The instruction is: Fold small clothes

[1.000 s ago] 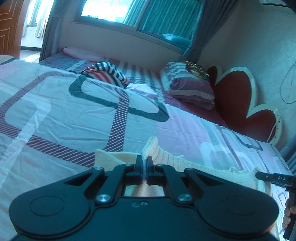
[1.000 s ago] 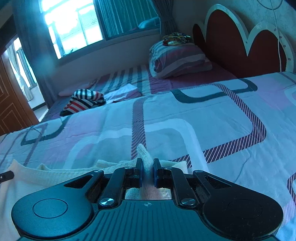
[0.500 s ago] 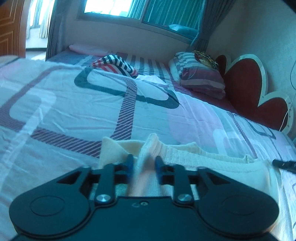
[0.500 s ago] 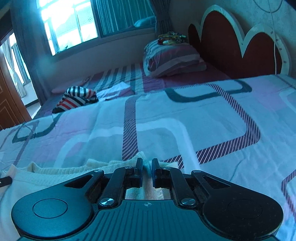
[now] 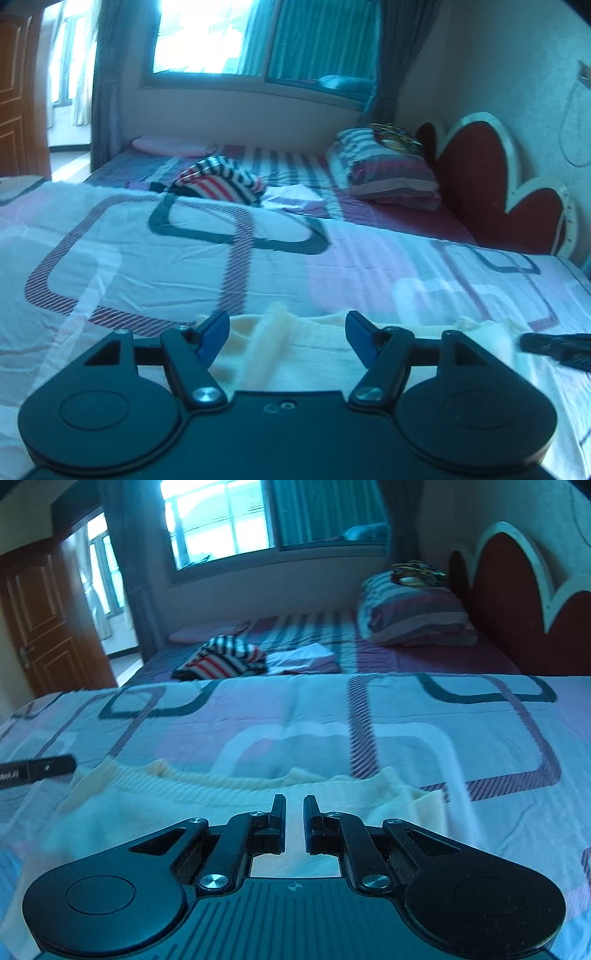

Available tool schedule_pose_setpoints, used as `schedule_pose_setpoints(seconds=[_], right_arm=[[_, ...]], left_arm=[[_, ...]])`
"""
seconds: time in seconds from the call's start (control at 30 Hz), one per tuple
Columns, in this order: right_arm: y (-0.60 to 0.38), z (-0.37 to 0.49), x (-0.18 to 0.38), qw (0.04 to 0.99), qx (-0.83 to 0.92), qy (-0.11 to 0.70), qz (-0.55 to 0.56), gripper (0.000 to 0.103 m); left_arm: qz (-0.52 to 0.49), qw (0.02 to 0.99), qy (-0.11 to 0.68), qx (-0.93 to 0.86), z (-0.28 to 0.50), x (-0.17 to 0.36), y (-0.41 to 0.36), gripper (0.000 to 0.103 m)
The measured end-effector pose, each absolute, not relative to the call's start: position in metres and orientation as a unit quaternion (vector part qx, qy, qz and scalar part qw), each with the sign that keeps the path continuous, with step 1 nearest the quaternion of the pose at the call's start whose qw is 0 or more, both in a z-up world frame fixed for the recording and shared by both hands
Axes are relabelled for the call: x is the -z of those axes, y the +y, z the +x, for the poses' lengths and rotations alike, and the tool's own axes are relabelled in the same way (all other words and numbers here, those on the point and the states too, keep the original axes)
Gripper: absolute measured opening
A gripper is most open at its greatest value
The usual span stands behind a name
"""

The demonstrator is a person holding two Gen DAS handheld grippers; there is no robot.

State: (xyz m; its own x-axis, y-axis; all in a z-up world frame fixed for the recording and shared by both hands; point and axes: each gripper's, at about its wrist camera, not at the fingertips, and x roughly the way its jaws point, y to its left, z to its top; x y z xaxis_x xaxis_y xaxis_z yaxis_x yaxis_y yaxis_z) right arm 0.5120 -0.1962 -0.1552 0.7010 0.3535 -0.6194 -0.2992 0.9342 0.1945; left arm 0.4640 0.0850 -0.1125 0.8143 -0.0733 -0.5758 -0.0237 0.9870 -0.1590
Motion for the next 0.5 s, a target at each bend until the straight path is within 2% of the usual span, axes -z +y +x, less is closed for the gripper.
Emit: schedule_pose_setpoints(seconds=[0.27, 0.5], right_arm=[[-0.164, 0.507, 0.171, 0.910, -0.198, 0.362, 0.029, 0.008], [-0.184, 0.514, 0.191, 0.908, -0.159, 0.386, 0.029, 0.008]], left_arm=[[-0.043, 0.938, 0.338, 0.064, 0.454, 0.128, 0.036, 0.067], [-0.041, 0.923, 0.380, 0.037, 0.457, 0.157, 0.038, 0.067]])
